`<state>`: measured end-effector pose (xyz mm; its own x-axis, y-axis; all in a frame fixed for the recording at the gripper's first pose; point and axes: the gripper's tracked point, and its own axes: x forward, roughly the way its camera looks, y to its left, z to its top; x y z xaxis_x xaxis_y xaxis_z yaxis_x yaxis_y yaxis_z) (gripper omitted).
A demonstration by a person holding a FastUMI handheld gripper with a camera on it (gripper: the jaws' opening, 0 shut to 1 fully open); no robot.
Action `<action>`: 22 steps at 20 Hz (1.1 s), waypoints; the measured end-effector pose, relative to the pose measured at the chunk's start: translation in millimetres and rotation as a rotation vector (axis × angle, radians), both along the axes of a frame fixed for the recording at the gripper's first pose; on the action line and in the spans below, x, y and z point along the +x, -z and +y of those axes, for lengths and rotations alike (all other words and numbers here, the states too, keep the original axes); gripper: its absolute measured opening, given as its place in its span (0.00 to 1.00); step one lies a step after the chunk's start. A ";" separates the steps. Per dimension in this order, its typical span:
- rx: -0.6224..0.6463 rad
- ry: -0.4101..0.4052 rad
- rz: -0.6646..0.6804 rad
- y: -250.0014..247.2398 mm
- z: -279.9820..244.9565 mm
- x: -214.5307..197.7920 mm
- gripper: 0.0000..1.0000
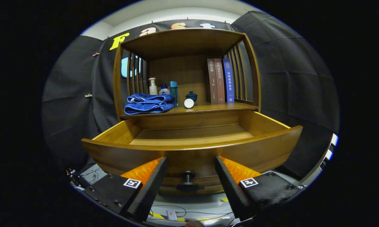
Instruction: Pull open the drawer, take out the items inside it, and place them on the countertop above the cabinet.
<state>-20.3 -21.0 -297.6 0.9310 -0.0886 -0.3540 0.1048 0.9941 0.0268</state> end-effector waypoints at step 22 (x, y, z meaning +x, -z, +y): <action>0.004 -0.008 0.012 11.1 -5.4 148.4 0.99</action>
<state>128.1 -26.4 -308.7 0.9273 -0.0802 -0.3656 0.0977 0.9948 0.0296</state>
